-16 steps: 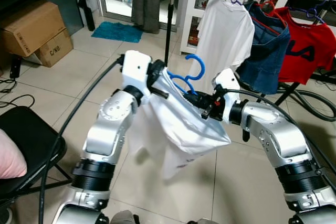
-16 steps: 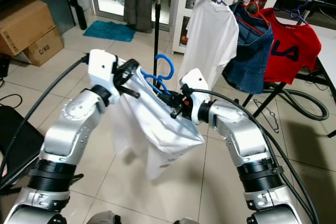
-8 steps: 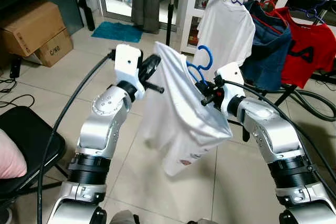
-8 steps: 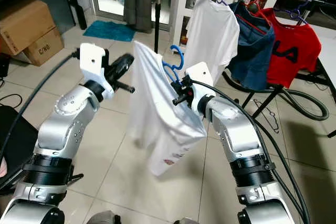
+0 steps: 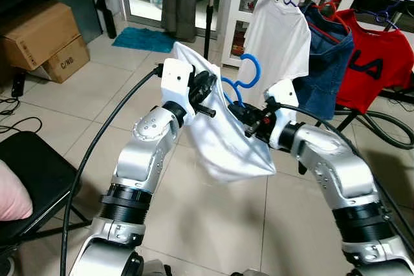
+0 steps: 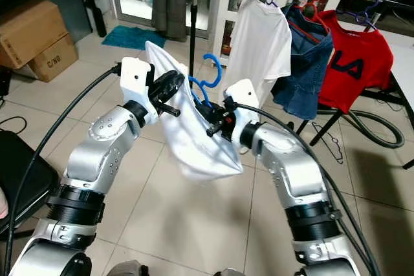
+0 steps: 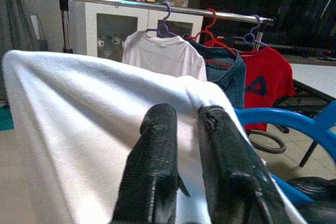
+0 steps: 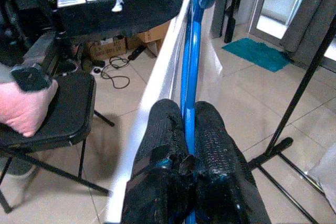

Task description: Hang hanger

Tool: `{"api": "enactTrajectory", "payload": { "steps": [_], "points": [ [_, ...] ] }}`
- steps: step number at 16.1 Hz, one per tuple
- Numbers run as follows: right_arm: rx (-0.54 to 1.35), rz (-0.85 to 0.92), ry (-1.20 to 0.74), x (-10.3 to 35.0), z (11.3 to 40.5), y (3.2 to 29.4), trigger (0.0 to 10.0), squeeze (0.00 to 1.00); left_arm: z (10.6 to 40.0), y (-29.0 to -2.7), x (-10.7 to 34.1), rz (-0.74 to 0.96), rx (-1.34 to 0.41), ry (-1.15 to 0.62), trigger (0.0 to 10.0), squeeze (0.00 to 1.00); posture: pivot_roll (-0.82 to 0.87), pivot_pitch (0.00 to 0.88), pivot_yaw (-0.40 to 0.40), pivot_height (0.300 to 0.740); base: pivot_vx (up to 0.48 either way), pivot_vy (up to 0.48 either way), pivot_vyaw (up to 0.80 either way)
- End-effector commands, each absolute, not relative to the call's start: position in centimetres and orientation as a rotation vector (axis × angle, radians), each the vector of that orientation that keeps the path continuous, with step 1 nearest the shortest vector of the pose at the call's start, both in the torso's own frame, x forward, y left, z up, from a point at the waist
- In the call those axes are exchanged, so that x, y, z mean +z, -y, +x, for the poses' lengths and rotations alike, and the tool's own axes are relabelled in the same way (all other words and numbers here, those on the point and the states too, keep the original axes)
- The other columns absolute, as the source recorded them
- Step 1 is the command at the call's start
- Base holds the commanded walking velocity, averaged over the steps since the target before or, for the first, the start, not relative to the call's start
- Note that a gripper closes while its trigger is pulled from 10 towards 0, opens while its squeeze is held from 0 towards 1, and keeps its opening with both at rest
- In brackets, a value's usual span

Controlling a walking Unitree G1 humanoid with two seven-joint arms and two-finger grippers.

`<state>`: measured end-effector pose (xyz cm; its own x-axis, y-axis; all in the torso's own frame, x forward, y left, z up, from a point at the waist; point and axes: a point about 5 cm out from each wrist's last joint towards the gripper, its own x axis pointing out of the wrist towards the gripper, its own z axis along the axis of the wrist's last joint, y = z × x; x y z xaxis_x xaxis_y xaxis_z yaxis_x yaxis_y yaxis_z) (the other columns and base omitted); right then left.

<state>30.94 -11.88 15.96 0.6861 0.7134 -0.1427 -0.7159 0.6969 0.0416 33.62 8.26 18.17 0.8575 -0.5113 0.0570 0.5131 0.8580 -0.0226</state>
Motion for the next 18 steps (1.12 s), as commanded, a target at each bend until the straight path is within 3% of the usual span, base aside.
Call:
{"api": "enactTrajectory", "payload": {
  "steps": [1,5,6,7,8,10,11,15,16,17,18],
  "points": [
    [0.856,-0.019,-0.123,16.6,30.5,11.3,0.0,0.0,33.7,-7.6,18.7,-0.022,-0.551,0.065,10.0,0.0,-0.02,0.0,-0.073,0.74,0.0,0.0,0.0],
    [0.859,-0.049,-0.126,16.6,30.7,11.4,0.0,0.0,33.8,-7.5,18.7,-0.021,-0.501,0.064,10.0,0.0,-0.02,0.0,-0.075,0.74,0.0,0.0,0.0],
    [0.859,-0.061,-0.126,16.6,30.8,11.4,0.0,0.0,33.7,-7.4,18.7,-0.022,-0.501,0.063,7.5,0.0,-0.02,0.0,-0.075,0.74,0.0,0.0,0.0],
    [0.858,-0.075,-0.123,16.6,30.8,11.3,0.0,0.0,33.7,-7.5,18.6,-0.023,-0.497,0.06,2.8,0.0,-0.02,0.0,-0.077,0.74,0.0,0.0,0.0],
    [0.849,-0.099,-0.12,16.6,30.9,11.3,0.0,0.0,33.6,-7.5,18.5,-0.027,-0.495,0.054,0.0,0.0,-0.02,0.0,-0.077,0.74,0.0,0.0,0.0],
    [0.809,-0.15,-0.11,16.5,31.3,11.5,0.0,0.0,33.2,-7.3,18.4,-0.043,-0.52,0.051,0.1,0.0,-0.02,0.0,-0.077,0.74,0.0,0.0,0.0],
    [0.788,-0.202,-0.105,16.4,31.6,11.6,0.0,0.0,32.7,-7.0,18.3,-0.039,-0.55,0.046,10.0,0.0,-0.02,0.0,-0.077,0.74,0.0,0.0,0.0],
    [0.79,-0.227,-0.101,16.1,31.7,11.0,0.0,0.0,32.3,-6.9,18.0,-0.065,-0.55,0.031,10.0,0.0,-0.02,0.0,-0.08,0.74,0.0,0.0,0.0],
    [0.788,-0.228,-0.1,16.1,31.8,10.9,0.0,0.0,32.3,-6.8,18.1,-0.078,-0.551,0.032,10.0,0.09,-0.02,0.0,-0.08,0.74,0.0,0.0,0.0],
    [0.788,-0.229,-0.098,16.1,31.8,10.9,0.0,0.0,32.3,-6.8,18.1,-0.086,-0.554,0.031,10.0,0.09,-0.02,0.0,-0.08,0.74,0.0,0.0,0.0],
    [0.789,-0.23,-0.097,16.1,31.8,10.9,0.0,0.0,32.4,-6.8,18.1,-0.083,-0.544,0.028,10.0,1.0,-0.02,0.0,-0.079,0.74,0.0,0.0,0.0]
  ]
}}
